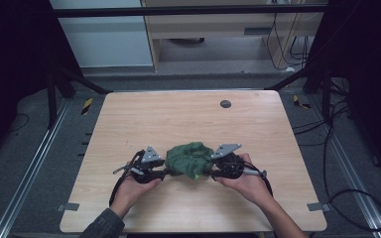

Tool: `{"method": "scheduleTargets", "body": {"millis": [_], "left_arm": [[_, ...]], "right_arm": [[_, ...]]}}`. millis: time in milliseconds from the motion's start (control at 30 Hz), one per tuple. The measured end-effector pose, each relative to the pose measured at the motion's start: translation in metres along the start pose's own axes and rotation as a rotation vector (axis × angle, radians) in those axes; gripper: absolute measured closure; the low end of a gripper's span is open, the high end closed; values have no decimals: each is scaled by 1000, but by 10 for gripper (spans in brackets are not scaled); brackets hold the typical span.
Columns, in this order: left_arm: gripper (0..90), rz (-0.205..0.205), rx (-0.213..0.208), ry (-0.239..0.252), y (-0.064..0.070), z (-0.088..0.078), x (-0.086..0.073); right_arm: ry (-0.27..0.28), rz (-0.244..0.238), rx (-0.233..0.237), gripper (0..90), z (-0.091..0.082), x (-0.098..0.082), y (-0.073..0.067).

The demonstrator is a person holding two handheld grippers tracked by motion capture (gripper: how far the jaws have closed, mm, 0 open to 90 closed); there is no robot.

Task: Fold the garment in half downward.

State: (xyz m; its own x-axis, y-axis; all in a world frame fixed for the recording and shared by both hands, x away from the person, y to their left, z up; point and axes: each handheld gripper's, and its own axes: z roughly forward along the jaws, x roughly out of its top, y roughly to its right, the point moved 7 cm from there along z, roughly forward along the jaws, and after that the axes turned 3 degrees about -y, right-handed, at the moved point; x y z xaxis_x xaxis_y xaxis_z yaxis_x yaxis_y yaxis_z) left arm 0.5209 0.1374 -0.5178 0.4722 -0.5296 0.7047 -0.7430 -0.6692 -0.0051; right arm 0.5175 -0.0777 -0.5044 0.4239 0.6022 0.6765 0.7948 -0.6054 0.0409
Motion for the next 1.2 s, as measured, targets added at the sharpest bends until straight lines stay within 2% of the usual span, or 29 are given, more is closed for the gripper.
{"method": "scheduleTargets", "body": {"millis": [300,667,900,1200], "left_arm": [[553,5,2,0,1,0,0],[469,13,13,4,5,-3,1],[437,31,30,3,8,-4,2],[377,51,28,7,14,-3,4]], "right_arm": [[3,1,5,522,-1,0,0],[3,6,6,489,-2,0,-1],[2,0,14,434,-2,1,-4],[5,-1,6,362,-1,2,-6]]}}
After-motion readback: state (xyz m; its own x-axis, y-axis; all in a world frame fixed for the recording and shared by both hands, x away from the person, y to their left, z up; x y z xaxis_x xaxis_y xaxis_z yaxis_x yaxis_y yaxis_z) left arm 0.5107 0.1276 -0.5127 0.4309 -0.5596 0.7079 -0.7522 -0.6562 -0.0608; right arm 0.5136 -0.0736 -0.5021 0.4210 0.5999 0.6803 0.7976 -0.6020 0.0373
